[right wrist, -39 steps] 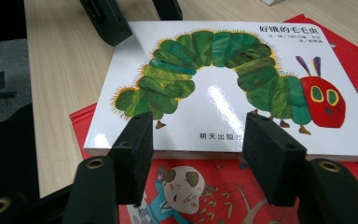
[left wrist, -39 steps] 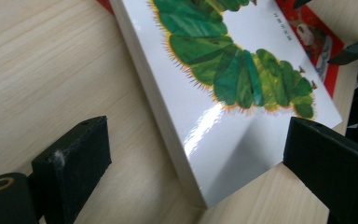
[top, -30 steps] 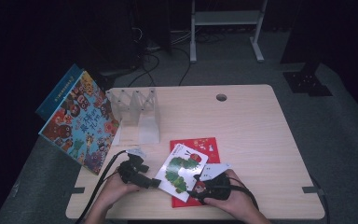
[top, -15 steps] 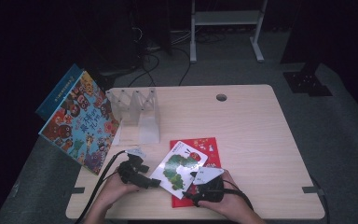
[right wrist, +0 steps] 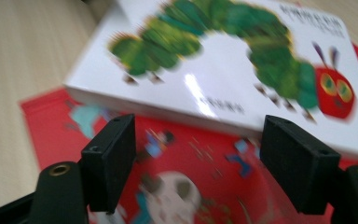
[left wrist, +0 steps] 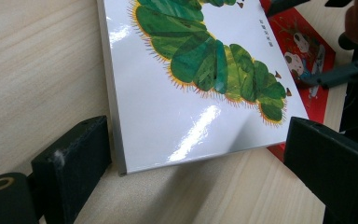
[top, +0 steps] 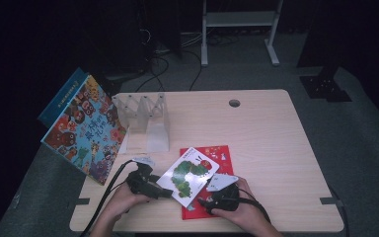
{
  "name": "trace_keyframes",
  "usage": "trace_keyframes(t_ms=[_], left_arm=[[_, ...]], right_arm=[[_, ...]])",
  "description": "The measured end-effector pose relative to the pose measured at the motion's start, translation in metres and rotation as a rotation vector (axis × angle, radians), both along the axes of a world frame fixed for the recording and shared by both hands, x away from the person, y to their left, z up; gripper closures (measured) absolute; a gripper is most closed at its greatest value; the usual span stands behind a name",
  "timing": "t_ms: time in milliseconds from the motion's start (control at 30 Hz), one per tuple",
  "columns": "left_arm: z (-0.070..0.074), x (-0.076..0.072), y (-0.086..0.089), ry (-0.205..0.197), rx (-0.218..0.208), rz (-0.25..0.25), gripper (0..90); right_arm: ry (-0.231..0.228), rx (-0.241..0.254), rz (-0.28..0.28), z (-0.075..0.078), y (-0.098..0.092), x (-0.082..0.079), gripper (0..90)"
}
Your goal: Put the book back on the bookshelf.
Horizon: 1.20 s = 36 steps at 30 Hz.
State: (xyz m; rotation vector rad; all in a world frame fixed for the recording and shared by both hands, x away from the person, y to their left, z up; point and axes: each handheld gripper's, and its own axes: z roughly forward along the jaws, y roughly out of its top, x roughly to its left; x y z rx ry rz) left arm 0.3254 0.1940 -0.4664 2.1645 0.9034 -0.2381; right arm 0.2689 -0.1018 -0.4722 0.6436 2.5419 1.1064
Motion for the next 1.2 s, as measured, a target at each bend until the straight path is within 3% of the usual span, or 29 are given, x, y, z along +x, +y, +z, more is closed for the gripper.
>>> trace_keyframes(t_ms=[133, 200, 333, 467, 533, 600, 800, 900, 1200], left_arm=[[0.0, 0.001, -0.001, 0.027, -0.016, 0.016, 6.7], [-0.001, 0.003, 0.0, 0.072, -0.057, 0.022, 7.5], [0.002, 0.002, -0.002, 0.073, -0.056, 0.034, 7.6], [0.004, 0.003, 0.001, 0.092, -0.091, 0.048, 7.7], [0.009, 0.002, 0.005, 0.08, -0.126, 0.06, 10.4], [0.014, 0.002, 0.009, 0.078, -0.191, 0.069, 12.7], [0.031, -0.002, 0.009, 0.037, -0.257, 0.049, 14.6], [0.038, -0.002, 0.011, 0.017, -0.301, 0.038, 21.2], [0.052, -0.002, 0.002, -0.041, -0.303, -0.001, 32.3]], right_arm=[[0.022, 0.027, -0.012, -0.002, -0.005, 0.004, 27.0], [0.022, 0.037, -0.011, -0.003, -0.001, 0.005, 25.7], [0.01, 0.046, -0.023, -0.004, 0.0, 0.005, 23.3], [0.006, 0.062, -0.03, -0.006, -0.001, 0.004, 23.1], [0.007, 0.062, -0.032, -0.006, -0.001, 0.004, 23.0], [0.006, 0.064, -0.035, -0.006, -0.002, 0.004, 22.9], [0.01, 0.069, -0.052, -0.007, -0.004, 0.003, 22.6], [0.017, 0.069, -0.059, -0.007, -0.005, 0.004, 22.6], [0.021, 0.075, -0.075, -0.007, -0.007, 0.007, 22.6]])
